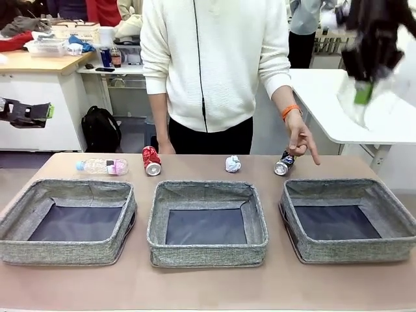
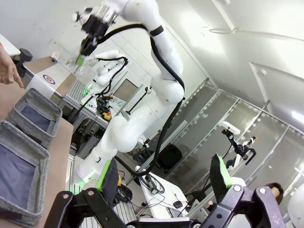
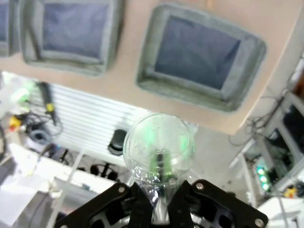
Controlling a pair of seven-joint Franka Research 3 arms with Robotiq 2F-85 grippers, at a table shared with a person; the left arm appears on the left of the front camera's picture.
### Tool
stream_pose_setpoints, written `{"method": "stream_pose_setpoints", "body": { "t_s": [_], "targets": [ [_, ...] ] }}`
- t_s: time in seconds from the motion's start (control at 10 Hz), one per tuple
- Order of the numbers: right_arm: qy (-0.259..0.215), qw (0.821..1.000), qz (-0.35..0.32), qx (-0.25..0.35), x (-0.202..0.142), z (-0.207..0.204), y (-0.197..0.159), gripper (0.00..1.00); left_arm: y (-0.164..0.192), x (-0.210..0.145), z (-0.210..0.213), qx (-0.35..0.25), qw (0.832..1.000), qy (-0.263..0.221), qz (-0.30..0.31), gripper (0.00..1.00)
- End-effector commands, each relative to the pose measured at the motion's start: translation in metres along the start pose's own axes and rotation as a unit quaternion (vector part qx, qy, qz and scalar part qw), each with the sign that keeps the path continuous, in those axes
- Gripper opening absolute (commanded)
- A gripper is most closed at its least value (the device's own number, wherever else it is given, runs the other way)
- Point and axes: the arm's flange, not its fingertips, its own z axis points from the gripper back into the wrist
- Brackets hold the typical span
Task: Sort the waste into the appropriate baskets.
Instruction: Place the picked waste into the Fabric basket indicated by the person.
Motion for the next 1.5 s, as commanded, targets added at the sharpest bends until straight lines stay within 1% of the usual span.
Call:
{"method": "stream_pose_setpoints", "body": {
  "t_s": [0.0,0.1,0.2,0.3,0.4,0.6,0.7,1.1,1.2,1.3,1.4],
  "targets": [
    [-0.029,0.999,0.030,0.000,-0.008,-0.062,-0.016,0.01,-0.001,-0.003,0.001,-0.005,1.000,0.006,-0.010,1.00],
    [-0.018,1.000,0.004,0.009,-0.008,-0.087,-0.034,0.01,-0.001,-0.003,0.001,-0.005,1.000,0.006,-0.010,1.00],
    [-0.027,0.999,-0.028,0.018,-0.006,-0.116,-0.048,0.01,-0.001,-0.003,0.001,-0.005,1.000,0.006,-0.010,1.00],
    [-0.025,0.997,-0.065,0.027,0.000,-0.140,-0.060,0.01,-0.001,-0.003,0.001,-0.005,1.000,0.006,-0.010,1.00],
    [-0.023,0.995,-0.091,0.045,0.007,-0.157,-0.069,0.01,-0.001,-0.003,0.001,-0.005,1.000,0.006,-0.010,1.00],
    [-0.027,0.988,-0.138,0.057,0.017,-0.170,-0.081,0.01,-0.001,-0.003,0.001,-0.005,1.000,0.006,-0.010,1.00],
    [-0.028,0.987,-0.148,0.062,0.017,-0.173,-0.084,0.01,-0.001,-0.003,0.001,-0.005,1.000,0.006,-0.010,1.00],
    [-0.028,0.986,-0.154,0.064,0.016,-0.174,-0.084,0.01,-0.001,-0.003,0.001,-0.005,1.000,0.006,-0.010,1.00],
    [-0.037,0.985,-0.158,0.062,0.016,-0.174,-0.084,0.57,-0.001,-0.003,0.001,-0.005,1.000,0.006,-0.010,1.00],
    [-0.043,0.984,-0.164,0.059,0.016,-0.173,-0.084,0.57,-0.001,-0.003,0.001,-0.005,1.000,0.006,-0.010,1.00],
    [-0.058,0.980,-0.180,0.061,0.016,-0.171,-0.086,1.00,-0.001,-0.003,0.001,-0.005,1.000,0.006,-0.010,1.00]
  ]
}}
